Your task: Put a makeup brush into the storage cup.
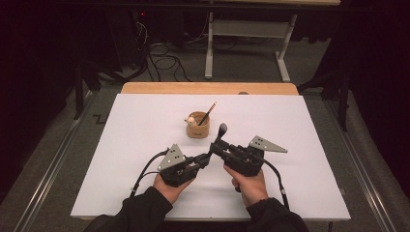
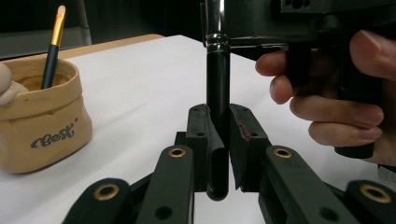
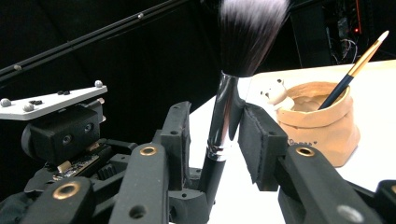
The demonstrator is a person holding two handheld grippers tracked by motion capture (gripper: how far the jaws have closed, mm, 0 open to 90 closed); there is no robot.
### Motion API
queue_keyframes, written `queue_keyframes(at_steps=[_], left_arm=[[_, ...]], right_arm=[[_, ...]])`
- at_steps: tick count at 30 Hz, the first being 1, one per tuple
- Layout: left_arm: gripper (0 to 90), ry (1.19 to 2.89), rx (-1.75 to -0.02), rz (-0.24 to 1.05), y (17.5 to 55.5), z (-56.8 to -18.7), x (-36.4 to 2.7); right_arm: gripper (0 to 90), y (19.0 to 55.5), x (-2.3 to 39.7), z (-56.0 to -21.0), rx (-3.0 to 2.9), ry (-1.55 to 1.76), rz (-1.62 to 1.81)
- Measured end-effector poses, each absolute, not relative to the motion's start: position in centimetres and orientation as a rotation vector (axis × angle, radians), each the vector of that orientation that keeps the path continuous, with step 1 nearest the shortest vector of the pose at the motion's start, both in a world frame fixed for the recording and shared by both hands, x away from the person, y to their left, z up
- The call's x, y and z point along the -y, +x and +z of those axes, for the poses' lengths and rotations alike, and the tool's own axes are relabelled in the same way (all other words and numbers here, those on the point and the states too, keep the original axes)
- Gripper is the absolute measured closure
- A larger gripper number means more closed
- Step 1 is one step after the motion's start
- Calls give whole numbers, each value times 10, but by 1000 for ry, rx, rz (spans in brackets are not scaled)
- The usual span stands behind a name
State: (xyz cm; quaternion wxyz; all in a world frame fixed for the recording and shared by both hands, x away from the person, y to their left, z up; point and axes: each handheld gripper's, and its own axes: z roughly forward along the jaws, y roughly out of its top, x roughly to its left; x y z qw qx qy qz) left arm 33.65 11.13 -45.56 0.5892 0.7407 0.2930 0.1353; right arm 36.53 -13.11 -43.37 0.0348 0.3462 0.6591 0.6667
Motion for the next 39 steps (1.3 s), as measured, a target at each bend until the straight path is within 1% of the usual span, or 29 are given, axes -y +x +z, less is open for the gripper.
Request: queue_keyframes(at_steps=[26, 39], left_arm=[[793, 1722, -676, 310, 336, -456, -111], [792, 1726, -678, 303, 337, -456, -111]], right_arm=[[769, 366, 130, -437, -2034, 1079, 2065], [781, 366, 130, -437, -2039, 1085, 2064]])
